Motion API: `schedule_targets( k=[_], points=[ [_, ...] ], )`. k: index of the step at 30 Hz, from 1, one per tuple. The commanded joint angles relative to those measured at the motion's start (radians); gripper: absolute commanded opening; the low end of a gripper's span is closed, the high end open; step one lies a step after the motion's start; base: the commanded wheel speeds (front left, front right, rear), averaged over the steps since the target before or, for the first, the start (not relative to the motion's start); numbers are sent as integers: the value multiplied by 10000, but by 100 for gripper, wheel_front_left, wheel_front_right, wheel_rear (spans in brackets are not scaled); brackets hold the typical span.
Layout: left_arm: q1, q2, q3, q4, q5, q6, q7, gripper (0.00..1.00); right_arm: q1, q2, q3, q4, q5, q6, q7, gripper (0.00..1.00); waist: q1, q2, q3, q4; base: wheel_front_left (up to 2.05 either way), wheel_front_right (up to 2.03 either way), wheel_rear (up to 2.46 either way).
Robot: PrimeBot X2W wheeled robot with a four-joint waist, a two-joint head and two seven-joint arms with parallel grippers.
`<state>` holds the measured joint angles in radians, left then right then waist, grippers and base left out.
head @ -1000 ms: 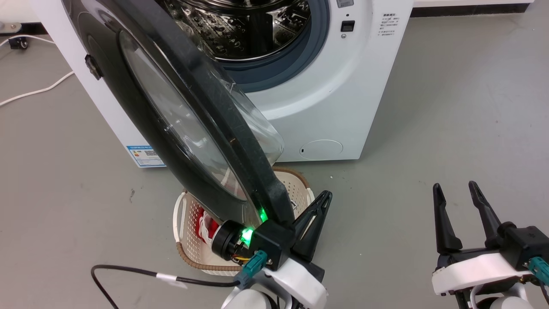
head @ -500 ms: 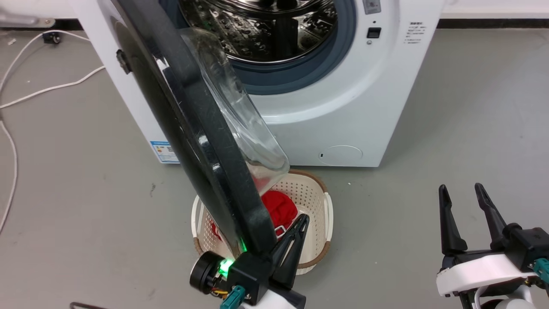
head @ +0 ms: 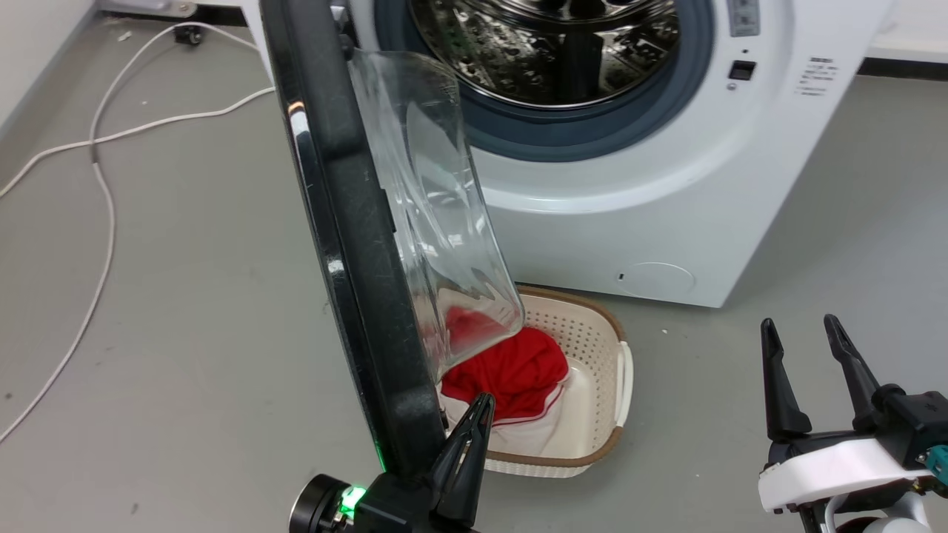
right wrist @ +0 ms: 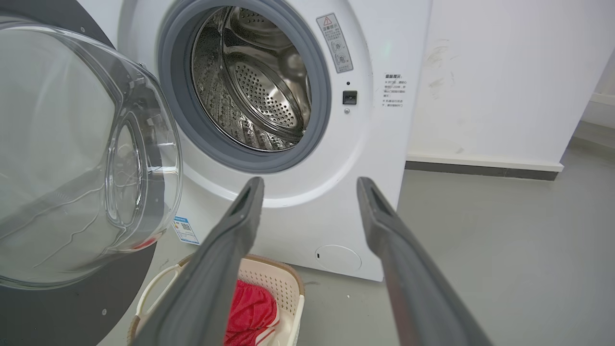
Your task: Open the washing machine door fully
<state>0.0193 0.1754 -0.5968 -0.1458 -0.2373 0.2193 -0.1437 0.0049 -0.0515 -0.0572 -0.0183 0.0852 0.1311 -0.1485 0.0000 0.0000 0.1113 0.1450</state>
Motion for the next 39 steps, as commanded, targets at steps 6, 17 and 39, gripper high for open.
schedule_targets(
  k=[6,17,39],
  points=[
    [299,200,191,-299,132,303,-89,0,168,26,-42,-152,-52,-6,95,100,0,0,24,934,0,0,0],
    [572,263,543,-659,11,760,-227,0,157,25,-124,-450,-226,-6,312,100,0,0,199,2510,0,0,0],
    [-130,952,3398,464,-1520,943,-1021,0,-47,22,170,-997,-625,-6,871,100,0,0,728,3685,0,0,0]
  ],
)
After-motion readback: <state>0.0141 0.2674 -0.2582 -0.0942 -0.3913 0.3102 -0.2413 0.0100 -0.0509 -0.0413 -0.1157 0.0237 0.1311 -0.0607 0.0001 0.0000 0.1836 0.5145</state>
